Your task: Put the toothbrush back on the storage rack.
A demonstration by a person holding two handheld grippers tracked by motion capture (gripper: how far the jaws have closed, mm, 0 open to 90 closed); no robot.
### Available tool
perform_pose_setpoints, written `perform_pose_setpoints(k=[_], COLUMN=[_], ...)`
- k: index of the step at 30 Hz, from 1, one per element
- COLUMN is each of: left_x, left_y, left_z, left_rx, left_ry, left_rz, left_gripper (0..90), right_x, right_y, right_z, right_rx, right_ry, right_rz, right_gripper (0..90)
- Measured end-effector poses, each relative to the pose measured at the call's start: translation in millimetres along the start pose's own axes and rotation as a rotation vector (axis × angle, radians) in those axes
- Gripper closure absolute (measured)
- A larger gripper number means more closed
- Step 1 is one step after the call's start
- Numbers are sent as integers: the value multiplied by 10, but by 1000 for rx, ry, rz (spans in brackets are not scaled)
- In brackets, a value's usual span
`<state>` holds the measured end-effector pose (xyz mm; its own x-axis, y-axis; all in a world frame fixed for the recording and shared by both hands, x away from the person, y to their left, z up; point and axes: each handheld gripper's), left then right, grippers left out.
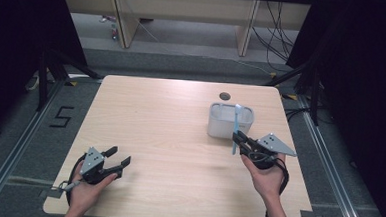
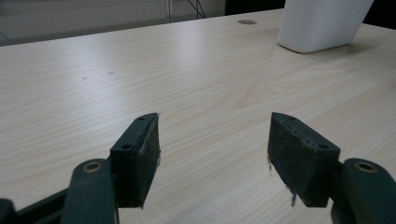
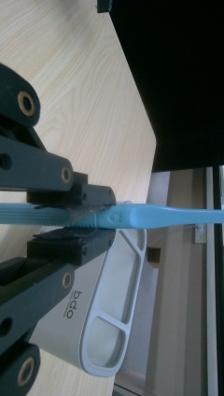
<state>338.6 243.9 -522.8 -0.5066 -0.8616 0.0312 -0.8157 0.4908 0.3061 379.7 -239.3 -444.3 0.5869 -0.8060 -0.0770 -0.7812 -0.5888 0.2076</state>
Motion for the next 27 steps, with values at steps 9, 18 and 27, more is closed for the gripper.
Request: perform_pose_setpoints(k=[9, 18, 27], left_x=[0, -3, -5], left_y=[1, 3, 4], left_z=[0, 1, 1], left_rx=[0, 0, 1], left_ry=[2, 3, 6], left_rz=[-1, -1, -1], left_gripper=[338, 338, 338], right_x=[19, 32, 75], right_y=[33, 58, 73], right_z=[-11, -38, -89], right_rx=[10, 11, 40], right_ry=[-26, -52, -34], right_rz=[25, 58, 79], right_gripper=[790, 790, 790])
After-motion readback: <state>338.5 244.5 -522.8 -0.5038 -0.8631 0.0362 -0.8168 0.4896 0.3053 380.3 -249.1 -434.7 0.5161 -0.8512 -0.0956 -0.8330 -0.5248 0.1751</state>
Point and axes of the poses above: each handheld gripper's, and its own axes: y roughly backward along the jaws, z roughly out of its underside, x roughly to its right, and after that the axes turned 1 degree about -z, right-handed
